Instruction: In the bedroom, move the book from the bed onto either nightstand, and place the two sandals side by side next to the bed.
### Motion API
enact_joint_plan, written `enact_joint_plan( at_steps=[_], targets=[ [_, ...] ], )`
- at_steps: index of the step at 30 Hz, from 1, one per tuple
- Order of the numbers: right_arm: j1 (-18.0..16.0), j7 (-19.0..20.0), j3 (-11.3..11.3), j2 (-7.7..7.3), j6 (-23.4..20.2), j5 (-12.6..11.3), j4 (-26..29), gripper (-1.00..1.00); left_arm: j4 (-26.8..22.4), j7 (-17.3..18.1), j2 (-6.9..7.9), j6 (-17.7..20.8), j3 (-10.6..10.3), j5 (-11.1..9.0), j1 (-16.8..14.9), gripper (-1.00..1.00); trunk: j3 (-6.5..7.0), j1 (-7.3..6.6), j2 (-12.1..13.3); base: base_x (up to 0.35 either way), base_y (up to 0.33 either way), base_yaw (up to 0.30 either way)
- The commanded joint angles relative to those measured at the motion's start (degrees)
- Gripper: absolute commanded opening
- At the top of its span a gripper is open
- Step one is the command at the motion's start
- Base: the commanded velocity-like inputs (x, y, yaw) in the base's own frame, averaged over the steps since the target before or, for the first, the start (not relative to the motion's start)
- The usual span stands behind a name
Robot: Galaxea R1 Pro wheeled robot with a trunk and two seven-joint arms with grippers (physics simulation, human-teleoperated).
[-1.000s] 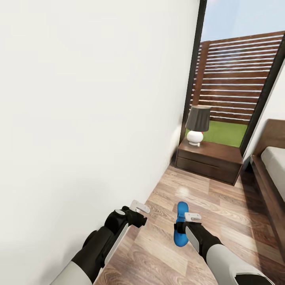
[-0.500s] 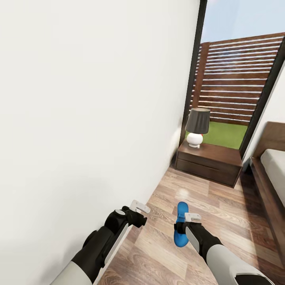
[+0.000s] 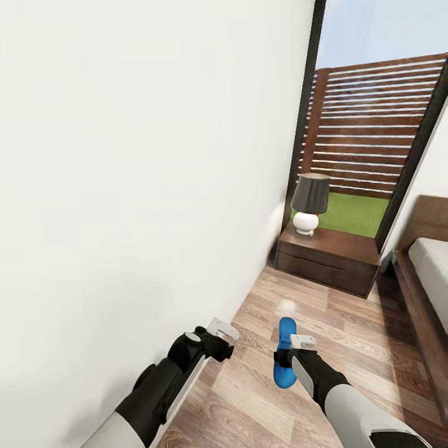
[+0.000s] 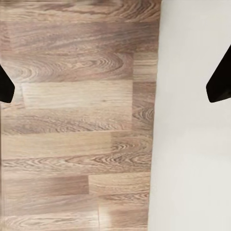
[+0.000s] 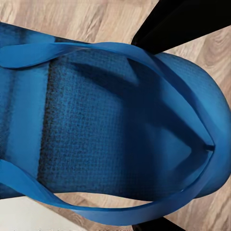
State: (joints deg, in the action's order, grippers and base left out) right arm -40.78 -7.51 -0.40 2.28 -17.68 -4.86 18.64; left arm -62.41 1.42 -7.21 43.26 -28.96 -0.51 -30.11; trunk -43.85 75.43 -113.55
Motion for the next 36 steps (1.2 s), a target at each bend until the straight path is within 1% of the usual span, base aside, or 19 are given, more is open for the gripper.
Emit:
enact_joint_plan(
  at_steps=[1,3,7,36],
  targets=[
    [0.0,-0.3,0.0,0.01,-0.2,-0.6,0.1,-1.0,0.0,0.1,0.01,0.3,-0.3,0.0,0.0,1.0,0.13,-0.23,0.4,0.0,0.0,0.0],
    [0.0,-0.3,0.0,0.0,-0.2,-0.6,0.1,-1.0,0.1,0.1,0.01,0.3,-0.9,0.0,0.0,1.0,0.49,-0.67,1.2,0.0,0.0,0.0],
    [0.0,-0.3,0.0,0.0,-0.2,-0.6,0.1,-1.0,0.2,0.1,0.01,0.3,-1.1,0.0,0.0,1.0,1.2,-1.55,2.8,0.0,0.0,0.0],
    [0.0,-0.3,0.0,0.0,-0.2,-0.6,0.1,-1.0,0.2,0.1,0.01,0.2,-1.1,0.0,0.0,1.0,6.41,-7.92,14.4,0.0,0.0,0.0]
  ],
)
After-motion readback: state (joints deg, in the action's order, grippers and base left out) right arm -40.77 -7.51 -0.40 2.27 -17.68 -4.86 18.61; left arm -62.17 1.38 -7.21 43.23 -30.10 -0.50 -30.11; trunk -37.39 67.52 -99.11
